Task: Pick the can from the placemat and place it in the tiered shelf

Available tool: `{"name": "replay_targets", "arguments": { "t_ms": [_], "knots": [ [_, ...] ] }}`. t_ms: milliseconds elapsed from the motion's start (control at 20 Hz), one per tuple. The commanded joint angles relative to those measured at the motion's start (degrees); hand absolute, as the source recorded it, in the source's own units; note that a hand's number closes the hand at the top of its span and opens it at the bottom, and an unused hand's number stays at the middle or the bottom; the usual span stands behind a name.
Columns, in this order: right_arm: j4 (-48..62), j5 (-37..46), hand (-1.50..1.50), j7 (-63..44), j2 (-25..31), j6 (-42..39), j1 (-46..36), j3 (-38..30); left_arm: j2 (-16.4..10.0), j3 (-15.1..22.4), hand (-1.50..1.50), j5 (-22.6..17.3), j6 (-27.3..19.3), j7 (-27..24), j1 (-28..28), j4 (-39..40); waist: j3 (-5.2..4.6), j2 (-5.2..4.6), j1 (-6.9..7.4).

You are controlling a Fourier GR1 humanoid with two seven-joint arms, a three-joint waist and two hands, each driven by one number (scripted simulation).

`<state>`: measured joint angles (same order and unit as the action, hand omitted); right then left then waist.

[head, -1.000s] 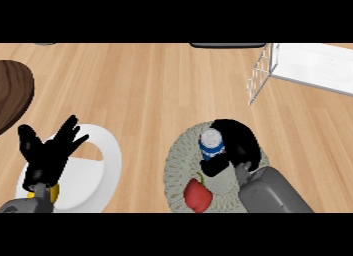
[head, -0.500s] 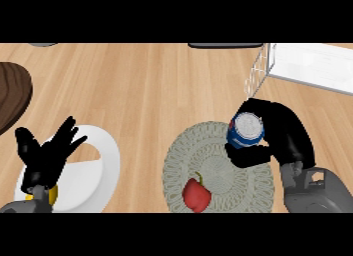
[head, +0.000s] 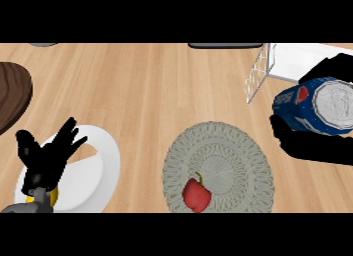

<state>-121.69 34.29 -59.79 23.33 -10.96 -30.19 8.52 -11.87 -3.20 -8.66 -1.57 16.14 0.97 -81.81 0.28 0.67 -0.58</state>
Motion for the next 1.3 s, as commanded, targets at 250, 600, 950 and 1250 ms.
{"name": "replay_targets", "arguments": {
  "t_ms": [250, 600, 950, 1250],
  "knots": [
    [5.3, -10.9, 1.5, -8.2, 9.2, -9.6, -15.2, -17.1, 1.6, 0.5, 0.0, 1.0, -0.7, 0.9, 1.9, 4.4, -0.39, -0.49, 0.03],
    [22.7, -11.5, 1.5, -1.3, 16.1, -8.5, -25.1, -22.0, -0.1, 0.1, 0.0, 0.6, 1.6, 0.8, -0.9, 1.5, -0.36, -0.71, 1.33],
    [37.6, -10.7, 1.5, 9.8, 20.5, -9.0, -28.7, -22.4, 1.0, 0.1, 0.0, 0.6, 1.5, 1.8, 0.9, 3.0, -0.33, -0.88, 1.42],
    [44.4, -11.1, 1.5, 18.5, 21.2, -10.9, -25.0, -22.0, 2.1, 0.1, 0.0, 0.9, 0.6, 2.3, 1.8, 2.4, -0.29, -0.82, 1.2]
  ]
}}
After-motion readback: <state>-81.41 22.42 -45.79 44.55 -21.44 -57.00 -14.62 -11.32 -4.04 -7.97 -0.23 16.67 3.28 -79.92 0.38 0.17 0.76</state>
